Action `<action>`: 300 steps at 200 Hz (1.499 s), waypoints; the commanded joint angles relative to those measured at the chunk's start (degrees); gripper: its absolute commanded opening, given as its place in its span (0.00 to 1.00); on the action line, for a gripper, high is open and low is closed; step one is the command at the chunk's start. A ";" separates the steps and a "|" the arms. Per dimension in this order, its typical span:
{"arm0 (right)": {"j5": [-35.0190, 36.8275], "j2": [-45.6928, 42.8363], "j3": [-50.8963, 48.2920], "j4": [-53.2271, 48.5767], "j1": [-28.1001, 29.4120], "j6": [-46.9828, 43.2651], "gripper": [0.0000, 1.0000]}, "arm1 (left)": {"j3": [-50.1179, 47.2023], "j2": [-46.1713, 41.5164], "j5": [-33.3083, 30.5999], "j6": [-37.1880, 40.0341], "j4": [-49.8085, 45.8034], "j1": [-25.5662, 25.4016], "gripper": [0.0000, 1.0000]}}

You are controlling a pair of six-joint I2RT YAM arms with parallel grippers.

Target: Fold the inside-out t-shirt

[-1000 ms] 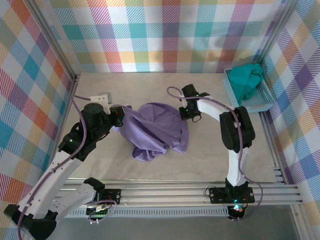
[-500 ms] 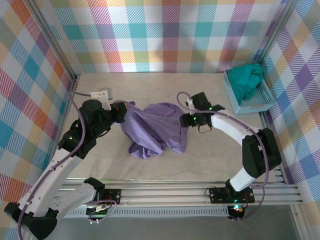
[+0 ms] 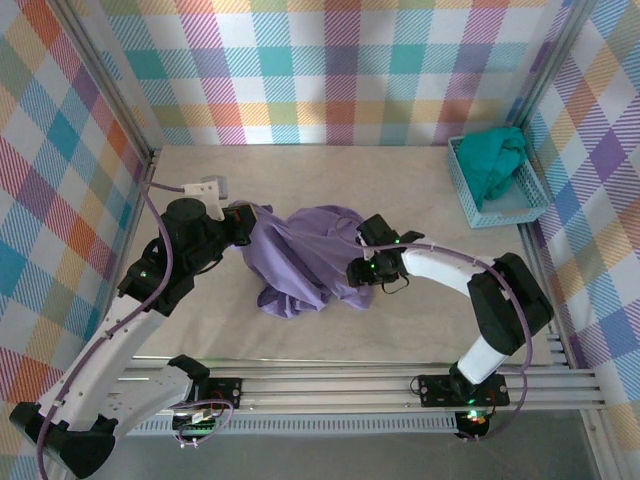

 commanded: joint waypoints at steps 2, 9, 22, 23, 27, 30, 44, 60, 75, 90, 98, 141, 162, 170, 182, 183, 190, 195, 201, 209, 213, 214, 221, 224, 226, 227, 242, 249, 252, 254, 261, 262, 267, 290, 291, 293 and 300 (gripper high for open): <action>0.87 -0.16 -1.70 -0.86 0.38 3.67 0.52 | -0.24 -0.20 0.65 0.37 2.14 0.70 0.00; 0.78 -0.18 -1.93 -0.86 0.42 3.94 0.48 | -0.20 -0.05 0.75 0.37 2.12 0.71 0.00; 0.80 -0.36 -2.33 -1.27 0.48 4.22 0.43 | -0.11 0.13 0.83 0.38 2.15 0.70 0.00; 0.79 -0.38 -2.35 -1.19 0.47 4.20 0.42 | -0.11 0.13 0.79 0.41 2.18 0.70 0.00; 0.98 -0.46 -2.46 -1.48 0.47 4.30 0.40 | -0.03 0.18 0.85 0.39 2.19 0.75 0.00; 1.14 -0.61 -2.54 -1.69 0.47 4.26 0.39 | 0.01 0.22 0.84 0.41 2.17 0.71 0.00; 1.92 -1.12 -3.01 -2.56 0.47 4.26 0.34 | 0.06 0.07 0.74 0.43 2.03 0.75 0.00; 2.43 -2.17 -3.52 -2.67 0.41 4.38 0.28 | -0.20 0.01 0.40 0.48 2.02 0.70 0.00; 2.95 -3.21 -3.61 -3.26 0.47 4.42 0.24 | -0.23 0.17 0.39 0.49 2.05 0.73 0.00; 3.90 -4.72 -3.53 -3.96 0.38 4.37 0.17 | -0.37 0.22 0.01 0.45 2.19 0.70 0.00; 4.89 -6.08 -3.40 -4.34 0.31 3.92 0.13 | -0.35 0.29 -0.66 0.39 2.03 0.72 0.00; 0.85 -21.11 -0.13 0.63 -8.61 -1.01 0.00 | 1.98 0.39 -8.70 -0.75 -0.19 1.96 0.00; -9.20 -27.40 3.79 10.73 -17.26 -2.25 0.00 | 6.25 1.21 -9.39 -2.55 0.04 5.27 0.00; -12.20 -28.54 6.13 14.00 -19.90 -2.39 0.00 | 8.86 2.00 -8.95 -3.05 0.01 6.77 0.00; -16.64 -28.98 9.95 18.53 -23.55 -2.38 0.00 | 13.80 3.71 -8.59 -3.24 -0.63 8.73 0.00; -16.94 -28.97 10.38 18.78 -23.85 -2.36 0.00 | 14.27 3.86 -8.58 -3.20 -0.71 8.81 0.00; -19.52 -28.53 12.92 20.30 -25.84 -1.57 0.00 | 17.51 4.97 -8.14 -3.18 -1.35 9.95 0.00; -21.99 -28.09 14.86 21.36 -27.36 -1.03 0.00 | 20.01 5.96 -7.70 -3.06 -1.90 10.62 0.00; -24.60 -27.56 16.75 22.94 -29.02 -0.40 0.00 | 22.94 6.97 -7.30 -2.75 -2.60 11.35 0.00; -26.93 -26.96 18.86 25.30 -30.97 1.10 0.00 | 26.75 8.46 -7.32 -1.89 -3.13 12.04 0.00; -27.97 -26.58 19.90 26.41 -31.92 1.92 0.00 | 28.62 9.27 -7.34 -1.43 -3.32 12.39 0.00; -28.32 -26.50 20.14 26.67 -32.16 2.12 0.00 | 29.11 9.45 -7.38 -1.38 -3.46 12.48 0.00; -30.35 -25.81 22.16 28.53 -33.51 3.06 0.00 | 32.68 10.82 -7.10 -0.46 -4.11 13.23 0.00; -31.02 -25.54 23.09 29.03 -33.95 3.33 0.00 | 34.29 11.50 -6.97 -0.16 -4.49 13.53 0.00; -31.25 -25.31 23.63 29.29 -34.22 3.54 0.00 | 35.27 11.92 -6.91 0.07 -4.68 13.75 0.00; -31.41 -25.20 23.94 29.39 -34.32 3.59 0.00 | 35.86 12.13 -6.90 0.17 -4.80 13.86 0.00; -32.18 -24.66 27.28 31.41 -35.58 3.70 0.00 | 44.41 15.65 -5.54 2.30 -6.33 15.04 0.00; -32.17 -24.56 28.51 32.40 -36.31 4.09 0.00 | 48.86 17.43 -4.59 3.27 -7.70 15.29 0.00; -32.22 -24.57 29.02 32.81 -36.65 4.24 0.00 | 50.69 18.13 -4.23 3.73 -8.24 15.28 0.00; -32.32 -24.61 29.25 33.06 -36.92 4.43 0.00 | 51.86 18.58 -3.90 3.92 -8.67 15.29 0.00; -32.76 -24.73 30.20 34.24 -37.95 4.79 0.00 | 55.63 20.07 -3.02 4.74 -9.65 15.29 0.00; -32.78 -24.74 30.30 34.37 -38.03 4.83 0.00 | 56.10 20.25 -2.85 4.87 -9.70 15.29 0.00; -32.77 -24.98 30.96 34.74 -38.69 5.12 0.00 | 58.18 21.03 -2.29 5.46 -10.46 15.29 0.00; -32.80 -26.31 33.64 34.30 -40.67 3.73 0.00 | 64.58 22.79 -2.35 8.21 -13.68 15.29 0.00; -32.80 -26.36 33.74 34.22 -40.71 3.60 0.00 | 64.71 22.76 -2.38 8.37 -13.78 15.29 0.00; -32.71 -26.51 33.94 33.88 -40.74 3.39 0.00 | 64.87 22.80 -2.47 8.64 -13.99 15.29 0.00; -32.75 -27.12 34.50 32.96 -40.70 2.37 0.00 | 65.15 22.60 -2.63 9.12 -14.77 15.29 0.00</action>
